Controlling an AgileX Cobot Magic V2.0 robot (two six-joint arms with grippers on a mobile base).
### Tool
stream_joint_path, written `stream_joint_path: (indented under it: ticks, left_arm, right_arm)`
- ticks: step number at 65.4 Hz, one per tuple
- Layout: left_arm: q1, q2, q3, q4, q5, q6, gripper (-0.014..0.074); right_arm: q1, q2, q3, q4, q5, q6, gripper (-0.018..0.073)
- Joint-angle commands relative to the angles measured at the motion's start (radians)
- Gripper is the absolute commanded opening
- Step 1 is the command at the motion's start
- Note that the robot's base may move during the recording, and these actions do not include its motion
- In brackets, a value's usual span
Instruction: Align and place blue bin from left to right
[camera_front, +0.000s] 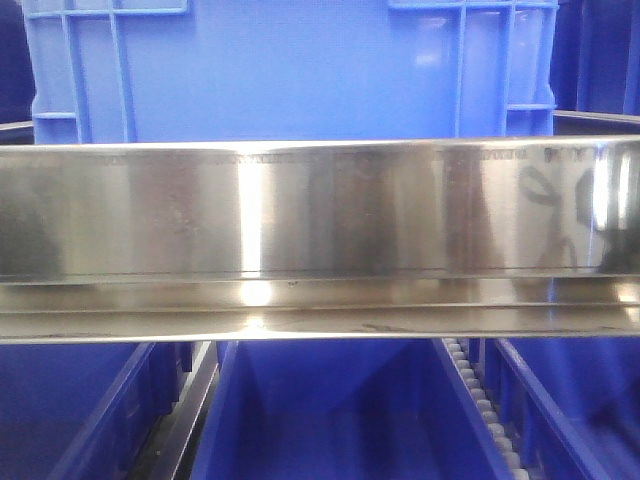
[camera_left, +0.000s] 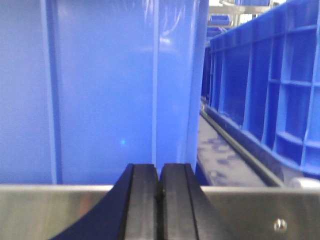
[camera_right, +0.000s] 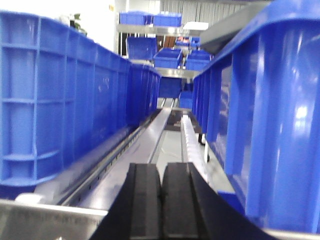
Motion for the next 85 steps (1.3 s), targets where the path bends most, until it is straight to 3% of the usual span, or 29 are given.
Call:
stream_joint_path:
  ticks: [1,8,14,21,25,30,37,46,57,71,79,85]
  left_arm:
    - [-0.004,-0.004,-0.002,-0.004,-0.100,0.002,-0.0111]
    - [-0.004,-0.004,-0.002,-0.042,-0.335,0.002,-0.0111]
    - [-0.004,-0.004,-0.002,-0.064,-0.492,0.002,-0.0111]
    - [-0.004,-0.004,-0.062,-0.064,-0.446,0.002,-0.0111]
    - [-0.004,-0.004,-0.135,-0.064,-0.345,0.002,-0.0111]
    - [-0.004,-0.004,-0.229,-0.064,-0.218,0.002,-0.0111]
    - [-0.004,0.042,-0.375,-0.060,-0.031,0.002,-0.0111]
    - [-0.004,0.188,-0.566,-0.060,0.125,0.002,-0.0111]
    - [-0.004,0.399,-0.760,-0.060,0.291,0.002,-0.0111]
    - [-0.004,0.641,-0.950,-0.073,0.382,0.002,-0.0111]
    - [-0.004,0.724,-1.018,-0.088,0.368,0.002,-0.0111]
    - [-0.004,0.765,-1.024,-0.089,0.320,0.002,-0.0111]
  right_arm:
    - [0.004,-0.003,0.001,-0.009,-0.065,-0.004,-0.0153]
    - [0.004,-0.003,0.001,-0.009,-0.208,-0.004,-0.0153]
    - [0.004,-0.003,0.001,-0.009,-0.435,-0.004,-0.0153]
    - [0.004,-0.003,0.001,-0.009,-0.661,-0.004,-0.0153]
    - [0.004,-0.003,-0.008,-0.009,-0.680,-0.004,-0.0153]
    - [0.006,-0.003,-0.085,-0.009,-0.612,-0.004,-0.0153]
    - [0.006,0.019,-0.236,-0.009,-0.411,-0.004,-0.0153]
    - [0.006,0.138,-0.453,-0.009,-0.101,-0.004,-0.0153]
    - [0.006,0.331,-0.644,-0.009,0.074,-0.004,-0.0153]
    - [0.006,0.558,-0.799,-0.009,0.144,-0.004,-0.0153]
    - [0.006,0.662,-0.885,-0.009,0.247,-0.004,-0.0153]
    - [0.006,0.715,-0.907,-0.009,0.237,-0.004,-0.0153]
